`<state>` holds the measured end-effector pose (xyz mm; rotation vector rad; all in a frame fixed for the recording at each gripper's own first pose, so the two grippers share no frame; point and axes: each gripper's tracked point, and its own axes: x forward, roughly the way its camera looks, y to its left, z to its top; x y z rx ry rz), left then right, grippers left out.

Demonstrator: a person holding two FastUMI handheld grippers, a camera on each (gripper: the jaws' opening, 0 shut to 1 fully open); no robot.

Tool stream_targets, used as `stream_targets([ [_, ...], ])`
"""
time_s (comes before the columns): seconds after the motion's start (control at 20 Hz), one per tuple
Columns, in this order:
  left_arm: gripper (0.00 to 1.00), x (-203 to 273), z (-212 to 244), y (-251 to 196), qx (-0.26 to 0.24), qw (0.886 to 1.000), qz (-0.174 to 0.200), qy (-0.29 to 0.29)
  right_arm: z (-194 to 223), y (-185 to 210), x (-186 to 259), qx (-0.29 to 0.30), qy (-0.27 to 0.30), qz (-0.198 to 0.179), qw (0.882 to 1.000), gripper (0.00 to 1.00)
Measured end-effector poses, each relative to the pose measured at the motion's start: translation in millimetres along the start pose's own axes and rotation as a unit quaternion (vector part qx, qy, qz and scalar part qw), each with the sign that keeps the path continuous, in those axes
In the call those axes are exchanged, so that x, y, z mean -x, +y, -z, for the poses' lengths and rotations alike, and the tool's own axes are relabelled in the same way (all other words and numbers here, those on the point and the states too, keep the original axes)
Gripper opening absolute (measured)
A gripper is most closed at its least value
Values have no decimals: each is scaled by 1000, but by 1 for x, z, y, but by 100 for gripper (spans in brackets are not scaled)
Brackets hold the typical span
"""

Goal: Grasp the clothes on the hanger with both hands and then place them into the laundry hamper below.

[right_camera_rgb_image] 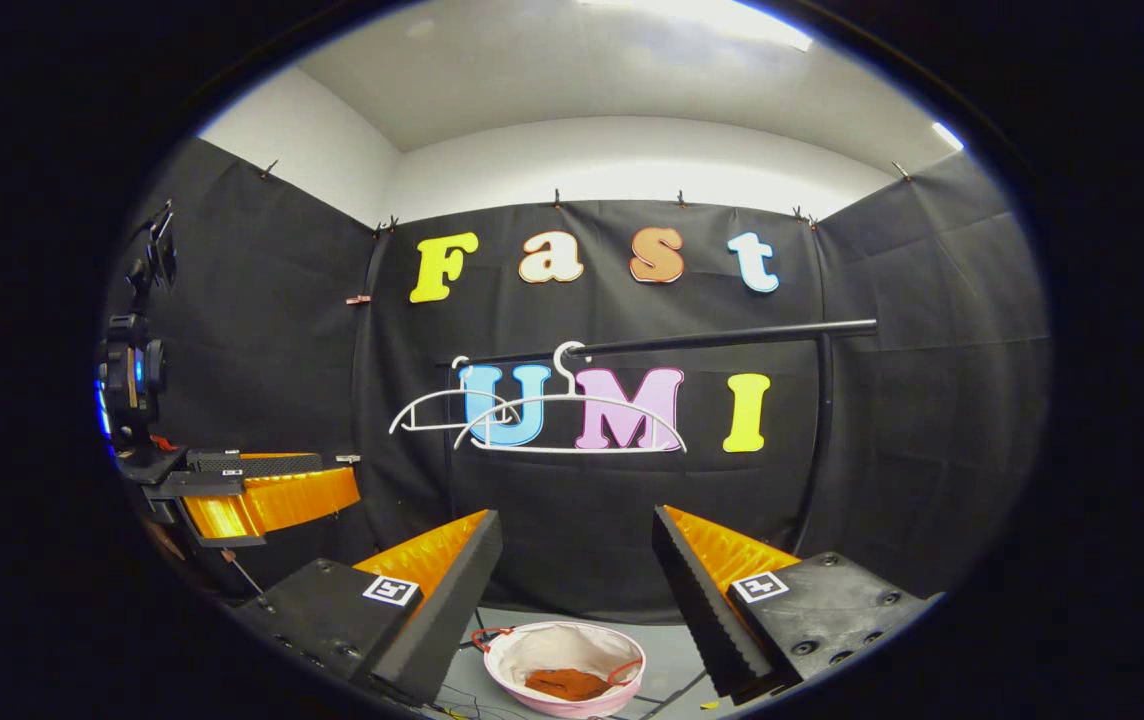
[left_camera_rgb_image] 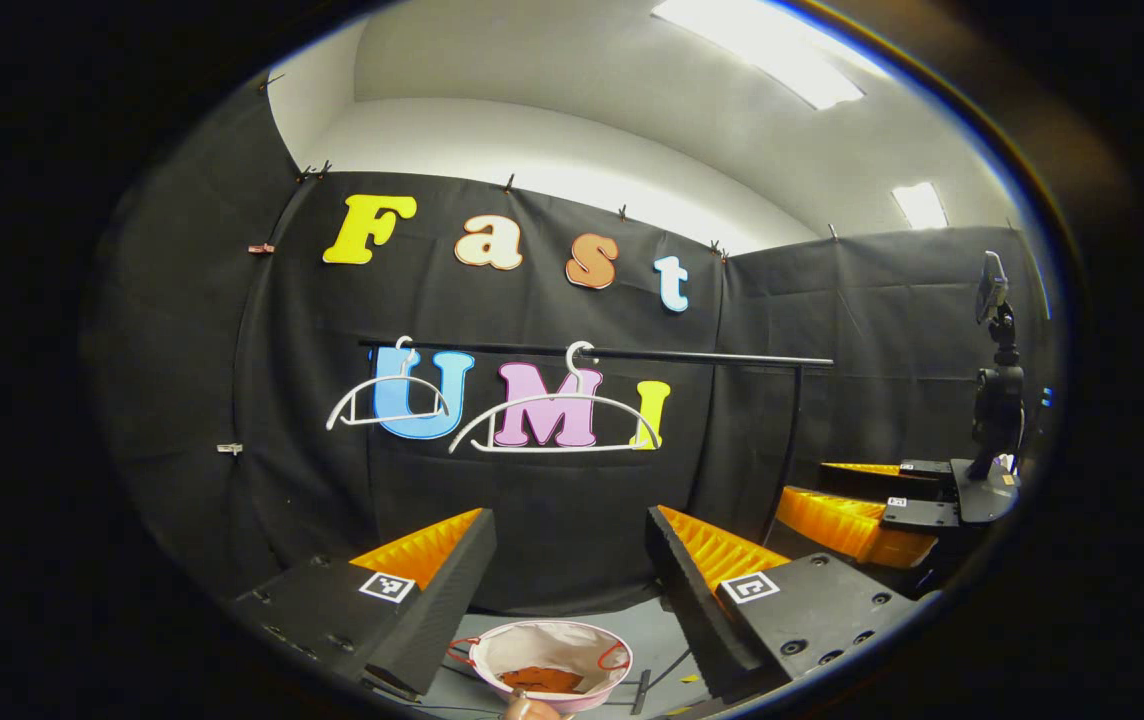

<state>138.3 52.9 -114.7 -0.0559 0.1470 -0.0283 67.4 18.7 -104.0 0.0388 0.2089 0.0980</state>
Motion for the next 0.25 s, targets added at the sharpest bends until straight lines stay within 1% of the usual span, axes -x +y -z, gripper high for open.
stream_targets([
  [0.05, 95, 1, -2, 0, 0, 1000, 0, -2, -2, 0, 0, 0, -2, -1, 1000, 99],
  [0.15, 95, 0, -3, -1, 0, 1000, -1, -4, -3, 0, 0, 2, -4, -1, 1000, 96],
  [0.25, 95, 0, -5, -3, -1, 1000, 0, -5, -6, -1, -1, 1, -6, -2, 1000, 96],
])
